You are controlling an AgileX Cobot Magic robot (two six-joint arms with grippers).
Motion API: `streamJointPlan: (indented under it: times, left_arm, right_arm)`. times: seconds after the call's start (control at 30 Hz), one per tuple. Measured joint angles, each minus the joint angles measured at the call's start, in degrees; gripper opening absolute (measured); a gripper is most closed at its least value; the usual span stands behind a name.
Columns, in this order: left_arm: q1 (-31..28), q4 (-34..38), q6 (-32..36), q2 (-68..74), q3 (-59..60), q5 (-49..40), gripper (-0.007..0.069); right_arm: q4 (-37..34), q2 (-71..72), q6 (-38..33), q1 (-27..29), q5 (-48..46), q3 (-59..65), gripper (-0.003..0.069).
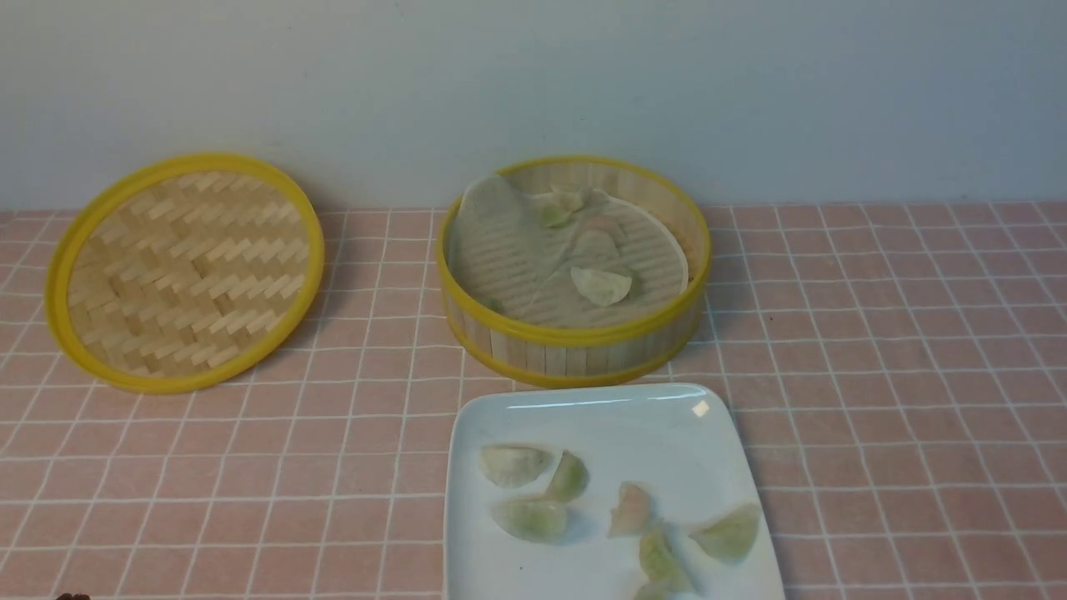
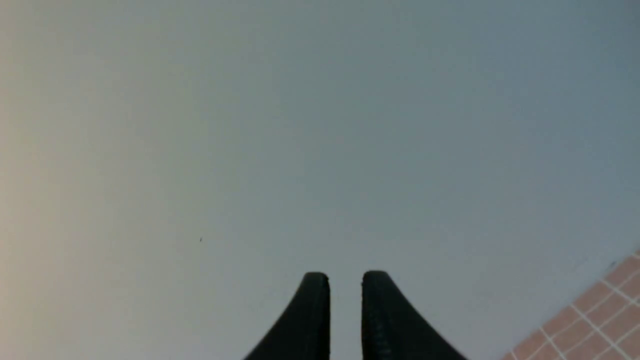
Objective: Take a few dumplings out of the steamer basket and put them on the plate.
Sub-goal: Use the right arm to grab a dumpling from inside the steamer
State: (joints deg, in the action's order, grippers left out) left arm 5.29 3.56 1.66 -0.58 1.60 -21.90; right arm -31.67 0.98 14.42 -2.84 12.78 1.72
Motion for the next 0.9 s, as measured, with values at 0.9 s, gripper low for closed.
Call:
streamJointPlan:
  times: [0.9]
  left_arm:
    - [0.0, 0.0, 0.0, 0.0, 0.0, 0.0, -0.0006]
  right_arm:
    - [12.1, -68.8, -28.9, -1.4, -72.7, -69.3, -0.0012]
